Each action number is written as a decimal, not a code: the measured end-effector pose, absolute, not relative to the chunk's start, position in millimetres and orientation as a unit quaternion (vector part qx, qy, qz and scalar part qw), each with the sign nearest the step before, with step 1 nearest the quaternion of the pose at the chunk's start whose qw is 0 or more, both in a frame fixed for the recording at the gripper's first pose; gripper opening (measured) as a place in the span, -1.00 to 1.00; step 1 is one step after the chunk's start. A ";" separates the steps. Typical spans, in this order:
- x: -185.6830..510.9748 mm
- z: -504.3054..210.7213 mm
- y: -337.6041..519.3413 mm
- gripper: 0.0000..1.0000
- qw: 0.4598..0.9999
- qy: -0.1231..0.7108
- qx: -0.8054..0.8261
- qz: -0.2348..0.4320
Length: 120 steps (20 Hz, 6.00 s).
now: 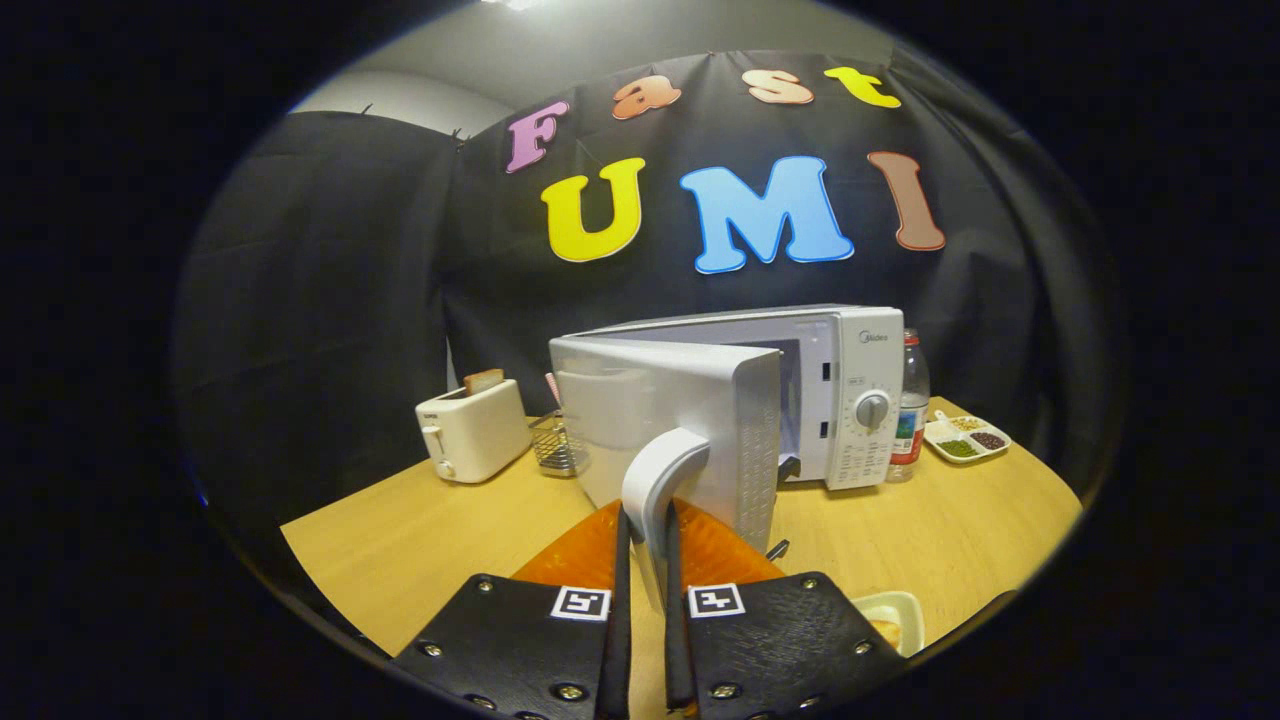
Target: Open the microwave, put the food inside, and close the microwave door.
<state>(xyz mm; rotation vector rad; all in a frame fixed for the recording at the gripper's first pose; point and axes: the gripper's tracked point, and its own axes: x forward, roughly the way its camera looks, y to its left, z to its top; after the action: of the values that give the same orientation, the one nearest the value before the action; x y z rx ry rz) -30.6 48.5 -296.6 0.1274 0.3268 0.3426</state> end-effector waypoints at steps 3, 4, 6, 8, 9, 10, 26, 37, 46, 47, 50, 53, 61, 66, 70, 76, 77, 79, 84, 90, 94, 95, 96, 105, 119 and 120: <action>-55.1 -294.0 90.3 -0.72 0.967 0.153 0.081 0.185; -59.3 -292.7 98.2 -0.73 0.972 0.143 0.066 0.173; -67.7 -292.2 117.6 -0.73 0.980 0.127 0.046 0.146; -73.0 -293.0 142.2 -0.73 0.985 0.119 0.033 0.121; -75.8 -292.1 154.6 -0.73 0.987 0.115 0.022 0.109; -76.5 -291.9 164.8 -0.73 0.989 0.112 0.010 0.097; -106.4 -281.5 252.2 -0.26 0.992 0.068 -0.008 0.105; -137.9 -269.0 111.1 0.84 0.983 0.064 -0.023 0.173; -111.9 -339.5 -44.1 0.92 0.983 0.153 0.012 0.102; -110.0 -349.3 -56.1 0.92 0.982 0.164 0.012 0.094; -103.7 -371.3 -84.0 0.92 0.978 0.195 0.005 0.070; -98.4 -390.6 -104.0 0.92 0.973 0.227 0.000 0.042; -87.8 -436.1 -116.4 0.85 0.951 0.307 0.010 0.029; -88.6 -431.1 -115.0 0.33 0.950 0.308 0.050 0.034; -89.6 -405.0 -98.1 0.33 0.955 0.285 0.057 0.061; -65.8 -366.9 -70.3 0.32 0.963 0.250 0.053 0.087; -60.8 -363.0 -64.5 0.32 0.963 0.248 0.056 0.091; -49.3 -353.0 -51.2 0.32 0.961 0.247 0.065 0.102; -5.6 -323.3 -17.4 0.32 0.962 0.231 0.083 0.122; 70.1 -327.9 11.1 0.32 0.964 0.230 0.069 0.110; 119.7 -344.8 29.0 0.32 0.964 0.237 0.075 0.098; 133.4 -348.9 29.2 0.32 0.965 0.235 0.069 0.089; 146.7 -351.4 31.1 0.32 0.967 0.234 0.065 0.083; 239.8 -374.2 50.2 0.31 0.963 0.204 0.169 0.050; 295.5 -418.5 51.9 0.58 0.939 0.232 0.253 -0.013; 294.4 -420.0 50.1 0.65 0.942 0.229 0.246 -0.018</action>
<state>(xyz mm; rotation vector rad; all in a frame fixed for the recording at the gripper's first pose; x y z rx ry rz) 294.4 50.1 -420.0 0.5009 0.4671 -0.0367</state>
